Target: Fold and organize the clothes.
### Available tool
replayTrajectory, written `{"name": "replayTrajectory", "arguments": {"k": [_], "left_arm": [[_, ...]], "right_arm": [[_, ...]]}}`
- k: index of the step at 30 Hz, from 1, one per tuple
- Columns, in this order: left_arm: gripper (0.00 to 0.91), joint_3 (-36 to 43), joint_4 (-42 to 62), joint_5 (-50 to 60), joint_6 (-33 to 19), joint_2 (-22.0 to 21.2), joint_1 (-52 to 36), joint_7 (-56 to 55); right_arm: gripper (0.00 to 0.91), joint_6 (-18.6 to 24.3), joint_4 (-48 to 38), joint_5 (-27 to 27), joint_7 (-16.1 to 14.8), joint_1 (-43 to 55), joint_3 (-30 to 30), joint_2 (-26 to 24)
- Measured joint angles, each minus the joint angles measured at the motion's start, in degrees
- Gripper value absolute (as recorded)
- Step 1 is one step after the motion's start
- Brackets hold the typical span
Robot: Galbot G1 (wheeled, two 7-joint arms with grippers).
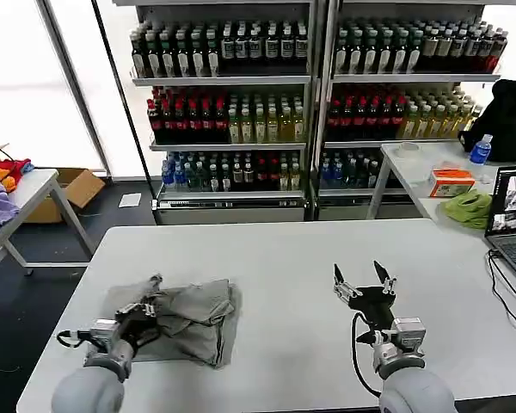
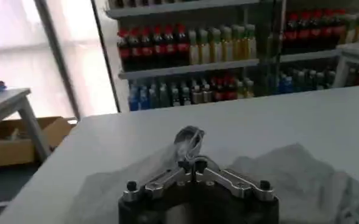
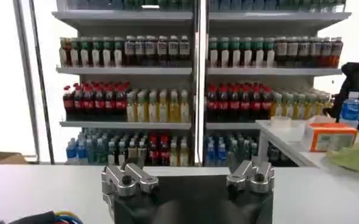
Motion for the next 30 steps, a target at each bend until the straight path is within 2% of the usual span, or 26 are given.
{"name": "replayTrajectory", "arguments": {"k": [16,30], "left_arm": [[0.0,5.1,-0.57,0.52,0.34,-3.89,-1.8,-0.79],[0.0,10.69,-1.32,1.75,0.41,-4.59,-2.15,-0.53]], "right_arm": [[0.907,-0.17,-1.67,-1.41,0.23,1.59,0.25,-0.33],[0.907,0.2,-1.85,-2.81,0.18,-0.05,1.06,0.99]]}}
